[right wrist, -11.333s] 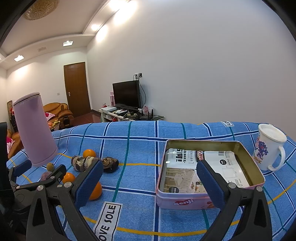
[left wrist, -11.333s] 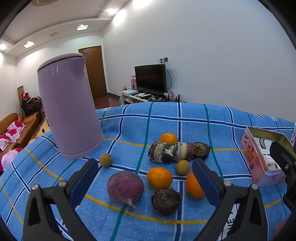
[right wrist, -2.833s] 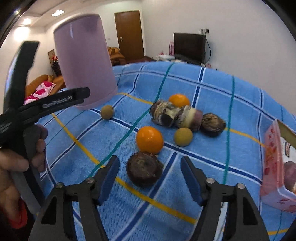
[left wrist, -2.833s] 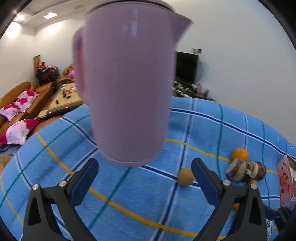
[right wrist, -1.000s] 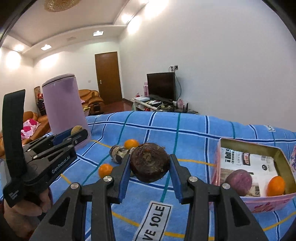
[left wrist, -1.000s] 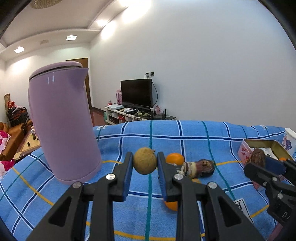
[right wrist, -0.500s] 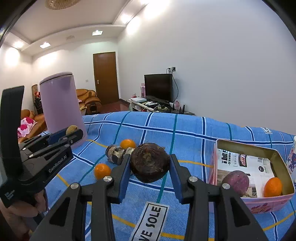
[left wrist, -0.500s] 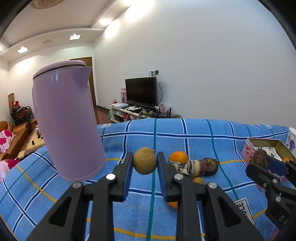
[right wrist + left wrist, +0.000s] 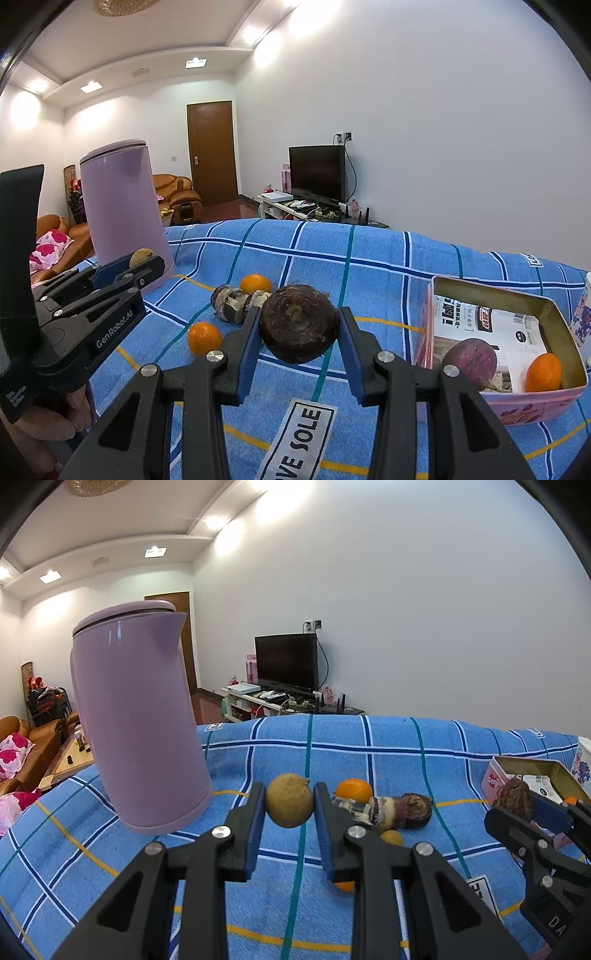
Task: Organize fruits
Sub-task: 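Lift both held fruits and carry them toward the pink tin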
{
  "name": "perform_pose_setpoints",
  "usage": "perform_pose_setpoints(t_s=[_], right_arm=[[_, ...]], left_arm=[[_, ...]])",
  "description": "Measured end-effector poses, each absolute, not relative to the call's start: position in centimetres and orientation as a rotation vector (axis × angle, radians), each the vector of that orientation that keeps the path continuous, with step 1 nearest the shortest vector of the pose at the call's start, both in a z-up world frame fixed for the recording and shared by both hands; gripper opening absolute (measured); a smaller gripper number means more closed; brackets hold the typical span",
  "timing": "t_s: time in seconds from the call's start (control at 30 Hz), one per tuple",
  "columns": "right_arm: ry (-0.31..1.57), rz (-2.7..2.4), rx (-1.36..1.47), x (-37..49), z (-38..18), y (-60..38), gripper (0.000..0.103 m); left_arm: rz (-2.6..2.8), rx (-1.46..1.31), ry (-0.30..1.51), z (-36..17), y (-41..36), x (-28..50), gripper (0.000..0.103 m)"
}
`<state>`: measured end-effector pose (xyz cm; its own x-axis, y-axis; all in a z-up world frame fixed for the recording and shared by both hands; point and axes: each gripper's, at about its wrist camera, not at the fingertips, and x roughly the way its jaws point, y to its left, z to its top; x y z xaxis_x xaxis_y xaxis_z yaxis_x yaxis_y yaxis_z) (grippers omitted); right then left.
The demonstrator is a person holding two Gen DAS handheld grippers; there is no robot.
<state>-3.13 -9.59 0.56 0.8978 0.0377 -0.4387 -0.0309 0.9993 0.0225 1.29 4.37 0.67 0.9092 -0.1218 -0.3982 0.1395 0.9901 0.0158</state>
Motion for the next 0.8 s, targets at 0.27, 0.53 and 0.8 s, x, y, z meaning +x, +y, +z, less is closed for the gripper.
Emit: perform_pose_setpoints(t_s=[0.27, 0.53, 0.8], right_arm=[[0.445, 0.035, 0.0, -3.7, 0.7, -9.7, 0.043], [0.435, 0.022, 0.019, -4.3, 0.9, -10.9, 0.043], [0.436, 0.004, 0.024, -5.2, 1.1, -12.2, 0.043]], left_arm=[[-0.138, 0.049, 0.411, 0.7, 3.6, 0.7, 0.028], [-0.142, 0.056, 0.417, 0.6, 3.0, 0.1, 0.028], [-0.145, 0.072, 0.424, 0.6, 1.8, -0.6, 0.028]])
